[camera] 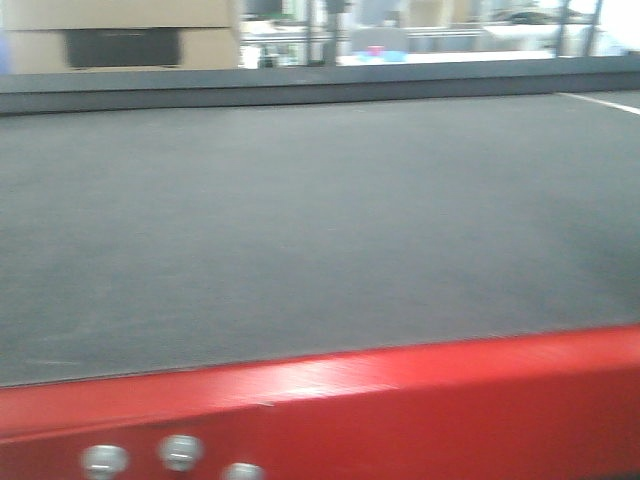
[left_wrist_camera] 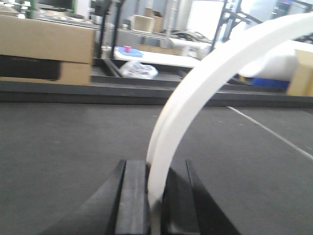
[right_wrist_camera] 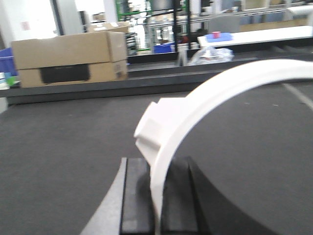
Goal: Grab PVC pipe and place in blue bin
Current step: 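Drive the base to the shelf of blue bins holding the bracket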
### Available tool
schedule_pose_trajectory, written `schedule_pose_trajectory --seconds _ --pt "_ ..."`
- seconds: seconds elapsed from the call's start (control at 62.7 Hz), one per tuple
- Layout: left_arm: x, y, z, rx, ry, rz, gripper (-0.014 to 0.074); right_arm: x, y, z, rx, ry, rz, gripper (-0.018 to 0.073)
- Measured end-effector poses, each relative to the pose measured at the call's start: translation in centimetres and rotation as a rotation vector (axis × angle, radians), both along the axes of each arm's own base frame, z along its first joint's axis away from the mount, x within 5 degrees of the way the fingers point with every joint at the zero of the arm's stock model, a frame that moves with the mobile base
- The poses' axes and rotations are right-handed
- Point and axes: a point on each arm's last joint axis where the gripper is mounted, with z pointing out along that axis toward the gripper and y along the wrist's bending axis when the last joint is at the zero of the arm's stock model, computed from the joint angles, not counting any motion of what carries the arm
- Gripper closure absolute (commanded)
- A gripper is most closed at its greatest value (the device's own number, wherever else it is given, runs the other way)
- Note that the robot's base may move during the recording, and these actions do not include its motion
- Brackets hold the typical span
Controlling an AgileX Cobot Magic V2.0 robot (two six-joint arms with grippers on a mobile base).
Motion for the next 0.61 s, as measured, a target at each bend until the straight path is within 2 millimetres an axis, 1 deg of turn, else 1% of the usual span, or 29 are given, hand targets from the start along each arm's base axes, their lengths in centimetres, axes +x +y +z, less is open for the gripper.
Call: schedule_pose_trajectory --seconds 0.607 --pt "0.00 0.00 0.00 0.000 0.000 0.000 0.0707 0.00 0.00 0.00 0.000 0.000 0.000 0.0728"
